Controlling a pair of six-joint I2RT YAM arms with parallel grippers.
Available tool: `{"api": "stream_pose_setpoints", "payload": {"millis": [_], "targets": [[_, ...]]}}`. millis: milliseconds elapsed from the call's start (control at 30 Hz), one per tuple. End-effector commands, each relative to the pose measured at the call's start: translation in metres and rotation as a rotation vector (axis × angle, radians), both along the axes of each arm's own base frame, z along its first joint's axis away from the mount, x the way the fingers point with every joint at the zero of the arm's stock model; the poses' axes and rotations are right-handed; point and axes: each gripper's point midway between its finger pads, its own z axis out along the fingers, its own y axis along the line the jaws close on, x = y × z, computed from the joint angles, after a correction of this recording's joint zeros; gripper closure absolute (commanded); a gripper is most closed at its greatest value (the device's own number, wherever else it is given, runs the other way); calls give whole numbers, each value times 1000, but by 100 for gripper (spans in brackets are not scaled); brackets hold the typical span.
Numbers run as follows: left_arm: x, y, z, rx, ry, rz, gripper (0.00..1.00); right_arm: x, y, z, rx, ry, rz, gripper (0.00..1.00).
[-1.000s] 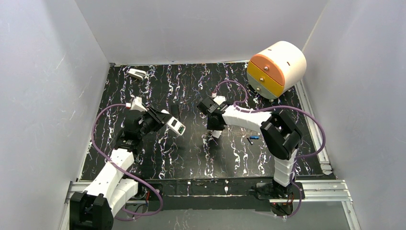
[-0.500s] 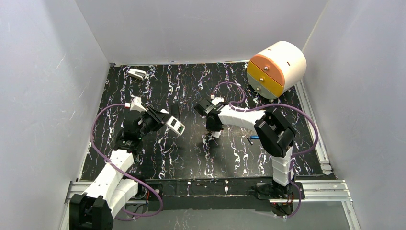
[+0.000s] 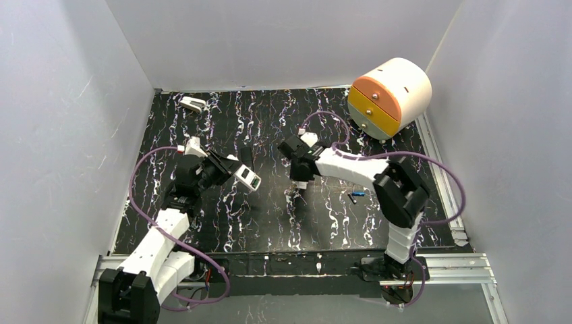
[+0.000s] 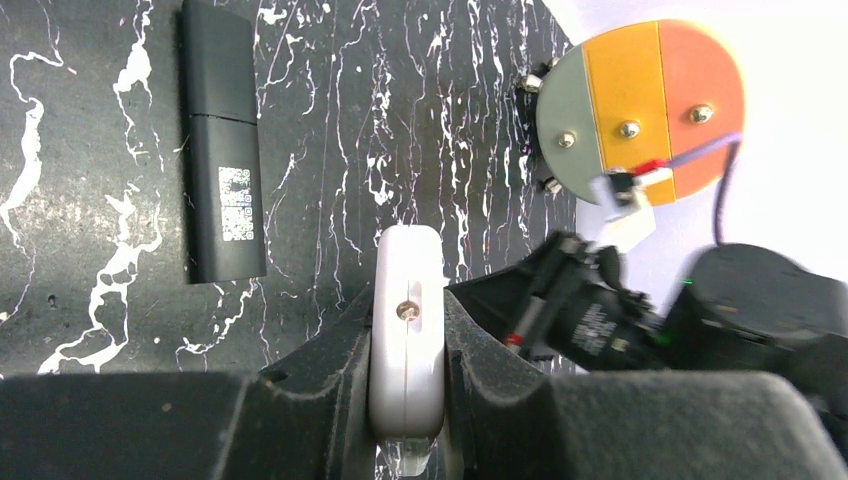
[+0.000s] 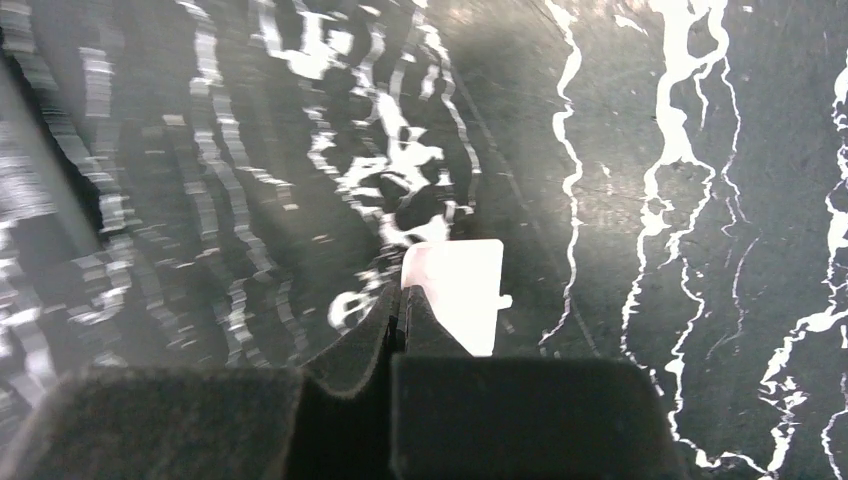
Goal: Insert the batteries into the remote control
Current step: Pick up the battery cover at the center of the board, then load the battery cover into the remote control.
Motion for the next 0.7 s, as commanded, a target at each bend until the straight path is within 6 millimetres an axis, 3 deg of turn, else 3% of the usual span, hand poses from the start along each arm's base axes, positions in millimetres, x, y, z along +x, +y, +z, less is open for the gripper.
{"api": "stream_pose_setpoints", "payload": {"millis": [0,200,400,667], "targets": [[9,-6,18,-58,-22,-10,100,25,30,86,337,-139,-26,99],[27,-21,43,-240,-42,-8,100,50,39,182,781,-234,-99,99],[51,-26,85,-441,-115,29,100,41,50,273,1183,-288,-89,99],[79,-28,116,-611,-198,74,100,25,58,316,1445,-214,-68,99]]}}
